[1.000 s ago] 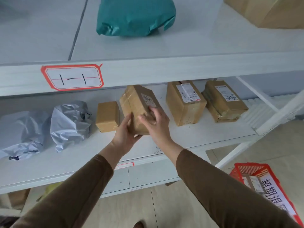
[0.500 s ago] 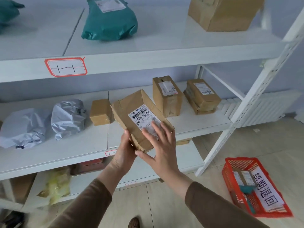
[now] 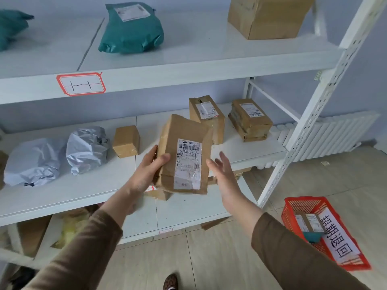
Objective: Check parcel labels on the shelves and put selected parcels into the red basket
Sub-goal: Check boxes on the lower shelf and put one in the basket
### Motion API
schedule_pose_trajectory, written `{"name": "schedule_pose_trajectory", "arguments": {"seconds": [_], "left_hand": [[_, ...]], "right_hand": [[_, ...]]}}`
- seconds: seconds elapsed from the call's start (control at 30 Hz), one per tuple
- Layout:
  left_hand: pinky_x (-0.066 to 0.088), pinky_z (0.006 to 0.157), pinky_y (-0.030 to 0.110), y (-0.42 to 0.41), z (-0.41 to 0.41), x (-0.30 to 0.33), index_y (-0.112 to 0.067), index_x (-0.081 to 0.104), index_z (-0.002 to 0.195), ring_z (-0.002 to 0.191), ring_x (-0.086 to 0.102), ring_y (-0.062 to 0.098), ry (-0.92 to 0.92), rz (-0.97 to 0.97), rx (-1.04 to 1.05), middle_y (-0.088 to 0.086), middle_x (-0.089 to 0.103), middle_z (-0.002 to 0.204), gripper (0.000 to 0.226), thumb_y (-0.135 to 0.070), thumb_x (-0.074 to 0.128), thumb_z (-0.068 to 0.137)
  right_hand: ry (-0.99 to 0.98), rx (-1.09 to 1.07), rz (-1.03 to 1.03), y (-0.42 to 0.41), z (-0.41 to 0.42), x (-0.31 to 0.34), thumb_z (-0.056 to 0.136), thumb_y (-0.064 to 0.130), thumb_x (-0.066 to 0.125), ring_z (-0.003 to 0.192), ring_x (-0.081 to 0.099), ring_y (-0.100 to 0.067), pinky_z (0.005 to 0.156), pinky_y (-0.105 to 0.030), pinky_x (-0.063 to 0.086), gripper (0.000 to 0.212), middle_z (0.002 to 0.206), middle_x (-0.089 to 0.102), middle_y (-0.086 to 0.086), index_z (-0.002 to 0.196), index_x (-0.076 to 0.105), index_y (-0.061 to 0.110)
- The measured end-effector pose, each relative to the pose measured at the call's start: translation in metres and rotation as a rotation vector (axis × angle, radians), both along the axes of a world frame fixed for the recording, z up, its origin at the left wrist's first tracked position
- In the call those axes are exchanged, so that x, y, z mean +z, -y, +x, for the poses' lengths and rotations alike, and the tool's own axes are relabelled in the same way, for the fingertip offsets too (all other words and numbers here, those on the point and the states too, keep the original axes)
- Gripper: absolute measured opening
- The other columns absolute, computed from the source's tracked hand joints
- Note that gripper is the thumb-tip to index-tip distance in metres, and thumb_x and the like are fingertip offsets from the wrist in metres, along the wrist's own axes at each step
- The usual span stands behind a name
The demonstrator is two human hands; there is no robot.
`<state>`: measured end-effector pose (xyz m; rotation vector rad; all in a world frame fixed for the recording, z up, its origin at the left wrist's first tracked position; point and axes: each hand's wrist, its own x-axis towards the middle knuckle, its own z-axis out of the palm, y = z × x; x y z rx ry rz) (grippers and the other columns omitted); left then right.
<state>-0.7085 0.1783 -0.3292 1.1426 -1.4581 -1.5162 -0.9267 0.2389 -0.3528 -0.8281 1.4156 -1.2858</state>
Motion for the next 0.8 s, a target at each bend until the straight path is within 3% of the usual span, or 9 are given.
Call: {"name": "schedule_pose_trajectory", "arguments": {"seconds": [0.07, 0.13, 0.17, 0.27, 0.37, 0.47, 0.6, 0.73, 0.8], "left_hand": [[0.052, 0.088, 0.013, 0.010, 0.003, 0.015, -0.039, 0.053, 0.143, 0.118, 0.065, 0.001, 0.063, -0.010, -0.062, -0.018, 0.068, 0.131, 0.059, -0.054, 0.070, 0.089], [0.045, 0.109, 0.026, 0.015, 0.003, 0.024, -0.037, 0.046, 0.154, 0.131, 0.059, 0.007, 0.084, 0.015, -0.088, -0.014, 0.061, 0.146, 0.093, -0.070, 0.077, 0.073], [0.043, 0.114, 0.033, 0.016, 0.002, 0.025, -0.036, 0.046, 0.155, 0.132, 0.061, 0.010, 0.074, 0.050, -0.100, -0.011, 0.062, 0.146, 0.094, -0.072, 0.076, 0.073], [0.052, 0.102, 0.037, 0.011, -0.006, 0.020, -0.019, 0.061, 0.142, 0.119, 0.070, 0.020, 0.010, 0.092, -0.134, 0.004, 0.073, 0.132, 0.050, -0.048, 0.050, 0.102], [0.051, 0.103, 0.044, 0.011, -0.006, 0.001, -0.012, 0.064, 0.137, 0.120, 0.069, 0.031, -0.100, 0.229, -0.011, 0.014, 0.072, 0.132, 0.056, -0.047, 0.033, 0.107], [0.049, 0.106, 0.048, 0.012, -0.004, -0.019, -0.016, 0.059, 0.143, 0.126, 0.066, 0.033, -0.165, 0.343, 0.042, 0.014, 0.070, 0.137, 0.064, -0.054, 0.022, 0.105], [0.039, 0.119, 0.052, 0.014, -0.004, -0.033, -0.017, 0.051, 0.151, 0.133, 0.061, 0.034, -0.254, 0.397, 0.064, 0.014, 0.066, 0.142, 0.070, -0.057, 0.022, 0.102], [0.051, 0.098, 0.045, 0.019, -0.007, -0.021, -0.019, 0.061, 0.141, 0.115, 0.073, 0.025, -0.275, 0.341, 0.079, 0.010, 0.071, 0.136, 0.060, -0.054, 0.026, 0.107], [0.051, 0.102, 0.047, 0.024, -0.005, -0.015, -0.026, 0.062, 0.140, 0.119, 0.071, 0.020, -0.214, 0.307, 0.025, 0.005, 0.069, 0.139, 0.063, -0.062, 0.022, 0.106]], "right_hand": [[0.204, 0.161, 0.147, -0.001, -0.011, -0.006, 0.073, 0.075, 0.072, 0.145, 0.042, -0.021, 0.114, -0.052, 0.033, 0.096, 0.159, 0.045, 0.006, 0.155, 0.032, 0.044], [0.282, 0.307, 0.140, -0.005, -0.015, -0.014, 0.078, 0.079, 0.065, 0.141, 0.049, -0.024, 0.113, -0.062, 0.035, 0.084, 0.152, 0.055, 0.004, 0.151, 0.041, 0.045], [0.304, 0.356, 0.111, -0.008, -0.014, -0.015, 0.084, 0.074, 0.061, 0.139, 0.052, -0.024, 0.111, -0.062, 0.039, 0.074, 0.149, 0.058, 0.003, 0.149, 0.044, 0.045], [0.266, 0.382, 0.006, -0.014, -0.007, -0.007, 0.082, 0.060, 0.067, 0.130, 0.061, -0.019, 0.099, -0.045, 0.054, 0.073, 0.143, 0.063, 0.006, 0.149, 0.043, 0.042], [-0.003, 0.246, -0.126, -0.011, 0.007, 0.008, 0.073, 0.058, 0.078, 0.127, 0.060, -0.012, 0.091, -0.028, 0.055, 0.095, 0.145, 0.056, 0.008, 0.153, 0.029, 0.047], [-0.463, 0.143, -0.190, -0.010, 0.020, 0.023, 0.058, 0.082, 0.071, 0.142, 0.025, -0.012, 0.114, -0.036, 0.034, 0.130, 0.151, 0.026, 0.015, 0.160, -0.002, 0.045], [-0.767, 0.106, -0.202, -0.003, 0.033, 0.030, 0.061, 0.089, 0.059, 0.142, 0.020, -0.013, 0.115, -0.039, 0.027, 0.132, 0.159, 0.018, 0.012, 0.162, -0.006, 0.034], [-0.218, 0.068, -0.072, 0.021, 0.020, 0.026, 0.073, 0.073, 0.071, 0.118, 0.064, -0.012, 0.100, -0.042, 0.056, 0.093, 0.130, 0.063, 0.012, 0.150, 0.036, 0.034], [0.030, 0.060, 0.123, 0.038, 0.008, 0.029, 0.079, 0.069, 0.067, 0.095, 0.074, -0.017, 0.090, -0.045, 0.060, 0.068, 0.106, 0.075, 0.005, 0.129, 0.057, 0.024]]}}
